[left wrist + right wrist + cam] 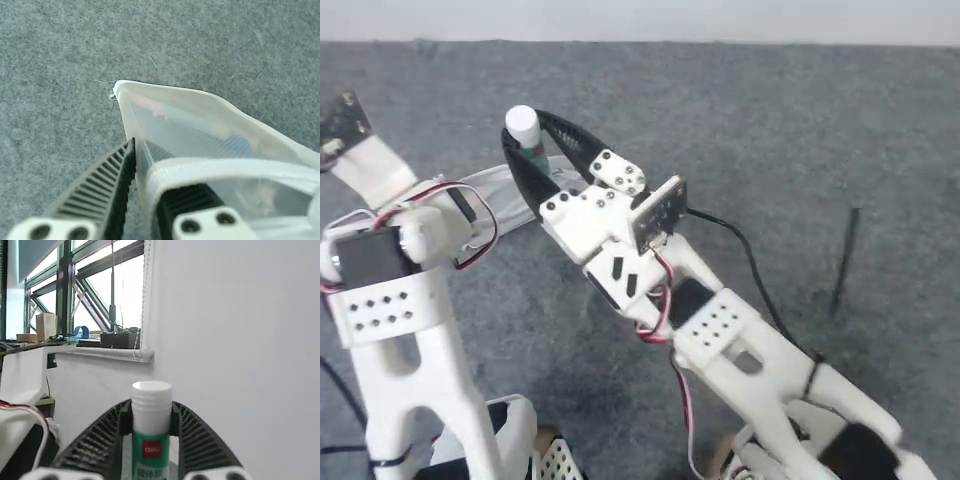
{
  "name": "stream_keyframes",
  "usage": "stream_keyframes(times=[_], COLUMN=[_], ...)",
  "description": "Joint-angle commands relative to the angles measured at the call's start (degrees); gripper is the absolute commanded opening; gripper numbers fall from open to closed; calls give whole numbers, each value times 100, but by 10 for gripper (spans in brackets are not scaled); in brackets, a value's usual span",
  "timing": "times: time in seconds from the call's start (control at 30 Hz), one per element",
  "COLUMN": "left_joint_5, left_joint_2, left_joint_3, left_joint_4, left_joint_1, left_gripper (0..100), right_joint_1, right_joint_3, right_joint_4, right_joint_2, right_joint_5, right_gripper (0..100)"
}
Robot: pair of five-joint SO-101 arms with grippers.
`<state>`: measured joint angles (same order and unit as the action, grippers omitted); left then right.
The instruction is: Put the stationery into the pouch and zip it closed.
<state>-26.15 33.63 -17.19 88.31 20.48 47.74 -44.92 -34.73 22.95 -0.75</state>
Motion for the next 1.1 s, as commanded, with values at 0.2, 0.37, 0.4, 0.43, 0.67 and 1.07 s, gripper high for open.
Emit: stream_keyframes(times=[0.2, 0.37, 0.4, 0.43, 0.67, 1.07], left_joint_5=[-53, -53, -53, -53, -53, -53], left_joint_2=[-18, -18, -18, -18, -18, -18], left_joint_3=[13, 13, 13, 13, 13, -92], left_joint_4=[-149, -149, -149, -149, -141, -176], left_joint_1=[-44, -44, -44, -44, -35, -35], left_gripper=[11, 11, 11, 11, 11, 11], right_joint_1=[40, 40, 48, 66, 198, 321], right_joint_3=[114, 105, 88, 70, -211, -545], right_joint_4=[-1490, -1692, -1745, -1789, -1745, 84], right_joint_2=[-1138, -1727, -1824, -1886, -1692, -488], right_joint_5=[-44, -53, -53, -53, -44, -1196], right_gripper=[6, 6, 6, 6, 6, 7])
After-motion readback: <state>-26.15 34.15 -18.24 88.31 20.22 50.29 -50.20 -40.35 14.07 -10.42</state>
